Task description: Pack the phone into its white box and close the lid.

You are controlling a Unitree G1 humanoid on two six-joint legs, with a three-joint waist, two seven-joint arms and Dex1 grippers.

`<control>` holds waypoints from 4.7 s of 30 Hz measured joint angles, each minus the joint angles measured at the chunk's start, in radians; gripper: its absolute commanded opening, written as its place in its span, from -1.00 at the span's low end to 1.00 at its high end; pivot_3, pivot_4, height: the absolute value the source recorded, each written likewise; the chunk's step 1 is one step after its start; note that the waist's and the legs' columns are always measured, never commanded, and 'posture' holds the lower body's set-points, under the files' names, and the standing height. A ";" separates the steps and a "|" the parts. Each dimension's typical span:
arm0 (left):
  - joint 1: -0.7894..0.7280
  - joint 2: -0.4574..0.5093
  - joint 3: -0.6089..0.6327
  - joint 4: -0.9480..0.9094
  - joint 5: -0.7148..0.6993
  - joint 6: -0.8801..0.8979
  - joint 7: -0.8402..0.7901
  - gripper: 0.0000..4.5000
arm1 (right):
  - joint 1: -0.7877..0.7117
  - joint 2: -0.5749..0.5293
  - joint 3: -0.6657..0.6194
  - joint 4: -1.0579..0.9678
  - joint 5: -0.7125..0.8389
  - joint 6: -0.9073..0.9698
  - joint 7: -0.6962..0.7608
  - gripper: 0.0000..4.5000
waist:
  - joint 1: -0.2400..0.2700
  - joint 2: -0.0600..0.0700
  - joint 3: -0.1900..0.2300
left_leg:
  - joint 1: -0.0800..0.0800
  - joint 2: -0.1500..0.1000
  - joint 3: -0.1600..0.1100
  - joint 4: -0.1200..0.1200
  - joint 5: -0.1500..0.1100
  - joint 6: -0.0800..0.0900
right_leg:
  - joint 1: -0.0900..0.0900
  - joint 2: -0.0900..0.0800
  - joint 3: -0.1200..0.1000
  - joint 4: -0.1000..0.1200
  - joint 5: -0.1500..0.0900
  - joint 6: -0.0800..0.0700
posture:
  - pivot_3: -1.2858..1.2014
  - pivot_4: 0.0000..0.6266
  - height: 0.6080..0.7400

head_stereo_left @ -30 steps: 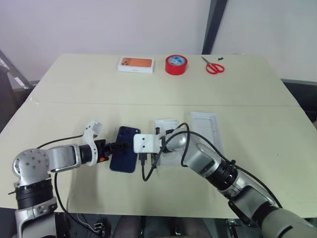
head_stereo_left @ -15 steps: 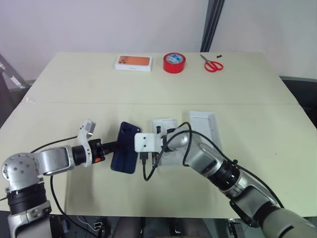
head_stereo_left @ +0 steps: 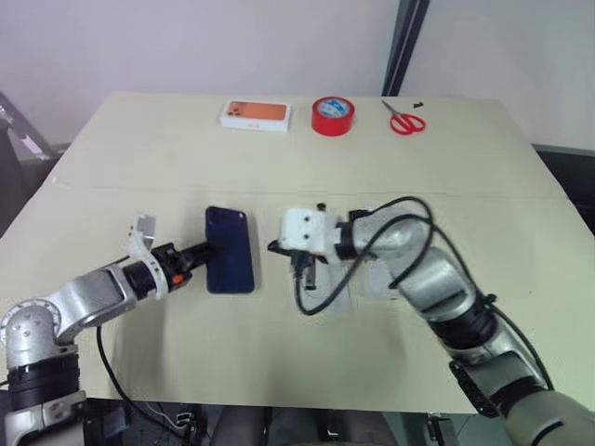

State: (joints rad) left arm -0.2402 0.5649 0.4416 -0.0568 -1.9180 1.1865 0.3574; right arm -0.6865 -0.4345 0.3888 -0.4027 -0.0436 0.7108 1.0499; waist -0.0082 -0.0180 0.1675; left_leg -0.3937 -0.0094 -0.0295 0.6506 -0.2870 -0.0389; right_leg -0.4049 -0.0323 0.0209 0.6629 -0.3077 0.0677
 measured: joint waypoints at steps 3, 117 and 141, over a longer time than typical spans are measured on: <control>-0.030 -0.094 -0.095 -0.080 -0.016 -0.091 0.053 -0.98 | 0.079 -0.099 -0.130 -0.064 0.130 0.016 0.063 -1.00 | 0.017 -0.001 0.000 | -0.002 0.000 0.000 0.001 -0.001 0.001 | 0.000 -0.001 0.000 -0.002 0.000 0.000 | 0.03 -0.52 1.00; -0.448 -0.201 -0.965 -0.085 1.569 -0.144 -1.007 -0.78 | 0.301 -0.532 -0.045 -0.014 -0.187 -0.148 0.051 -1.00 | 0.020 0.003 0.004 | 0.001 0.001 0.000 0.016 -0.002 0.007 | 0.010 0.004 -0.002 0.004 0.000 0.001 | 0.03 -0.52 1.00; -0.215 0.059 -0.806 -0.349 1.545 -0.428 -1.226 -0.81 | 0.306 -0.424 -0.355 -0.161 0.172 0.553 -0.036 0.48 | 0.020 0.003 0.003 | 0.002 0.003 0.000 0.016 -0.002 0.007 | 0.009 0.003 -0.001 0.006 0.000 0.000 | 0.03 -0.52 1.00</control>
State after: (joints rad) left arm -0.4556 0.6238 -0.3645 -0.4059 -0.3734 0.7589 -0.8683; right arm -0.3803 -0.8585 0.0333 -0.5633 0.1281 1.2642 1.0141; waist 0.0120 -0.0149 0.1709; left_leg -0.3918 -0.0066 -0.0291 0.6666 -0.2892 -0.0316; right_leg -0.3960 -0.0289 0.0194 0.6689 -0.3075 0.0674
